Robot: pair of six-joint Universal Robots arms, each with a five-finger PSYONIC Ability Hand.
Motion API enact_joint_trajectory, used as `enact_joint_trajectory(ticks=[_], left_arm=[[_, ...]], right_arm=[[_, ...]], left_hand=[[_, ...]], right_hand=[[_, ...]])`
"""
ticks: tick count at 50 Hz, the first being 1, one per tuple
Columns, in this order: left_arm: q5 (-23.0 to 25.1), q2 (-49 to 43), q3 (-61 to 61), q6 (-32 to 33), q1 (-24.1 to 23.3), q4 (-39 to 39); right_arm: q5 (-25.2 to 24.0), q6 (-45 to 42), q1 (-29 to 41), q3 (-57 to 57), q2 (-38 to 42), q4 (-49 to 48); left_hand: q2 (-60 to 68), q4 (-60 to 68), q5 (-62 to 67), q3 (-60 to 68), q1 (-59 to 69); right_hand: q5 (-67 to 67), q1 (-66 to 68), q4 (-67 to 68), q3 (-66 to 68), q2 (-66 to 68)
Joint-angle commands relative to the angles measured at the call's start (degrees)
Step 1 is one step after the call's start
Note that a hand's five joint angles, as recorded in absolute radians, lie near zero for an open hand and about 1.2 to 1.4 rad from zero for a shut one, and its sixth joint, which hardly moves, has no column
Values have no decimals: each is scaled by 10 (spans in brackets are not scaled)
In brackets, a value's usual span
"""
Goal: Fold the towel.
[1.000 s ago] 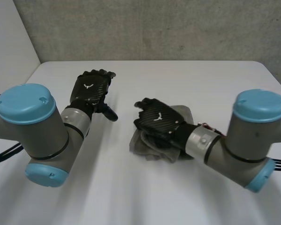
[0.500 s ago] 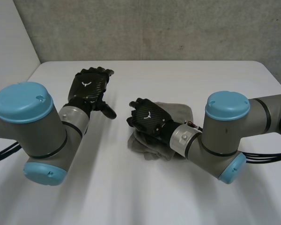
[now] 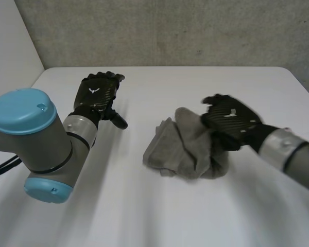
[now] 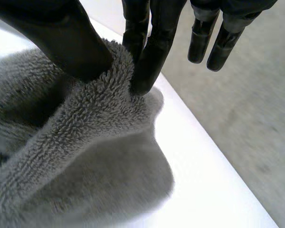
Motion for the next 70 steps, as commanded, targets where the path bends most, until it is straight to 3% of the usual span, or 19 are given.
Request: enact_joint_trajectory(ticks=[1,5,13,21,24,29,38,43,51,70], left_arm=[[-1,0,0,0,-2,0],[-1,0,-1,0,-3,-1],[2,-2,-1,1,-26,-4],[11,-68,31,19,-124,-9],[12,-79,36,25,-133,-11],[14,-105,45,64,-161,-15],[15,-123,47,73,-196,-15],[42,-143,52,72,-237,-17],[45,-165,58,72,-278,-20],[42,-201,61,70,-283,-19]], right_arm=[[-93,-3,-138,60,-35,0],[-130,-23,-204,80,-30,6],[-140,-78,-258,108,-25,14],[-140,-110,-293,114,-6,55],[-135,-115,-302,115,-2,63],[-113,-116,-309,115,6,69],[-58,-113,-309,123,21,71],[-55,-112,-308,124,27,70],[-53,-94,-311,126,27,71],[-35,-46,-302,118,10,71]], left_hand=[[-37,-32,-31,-29,-66],[-37,-32,-31,-29,-66],[-37,-32,-31,-29,-66],[-36,-32,-30,-29,-64],[-36,-32,-30,-29,-64],[-36,-32,-30,-29,-64],[-36,-32,-30,-29,-64],[-36,-32,-30,-29,-64],[-36,-32,-30,-29,-64],[-36,-32,-30,-29,-64]], right_hand=[[36,71,-33,-20,28],[36,71,-33,-20,28],[36,71,-33,-20,28],[36,71,-33,-20,28],[36,71,-33,-20,28],[36,71,-33,-20,28],[36,71,-33,-20,28],[36,71,-33,-20,28],[36,71,-33,-20,28],[36,71,-33,-20,28]])
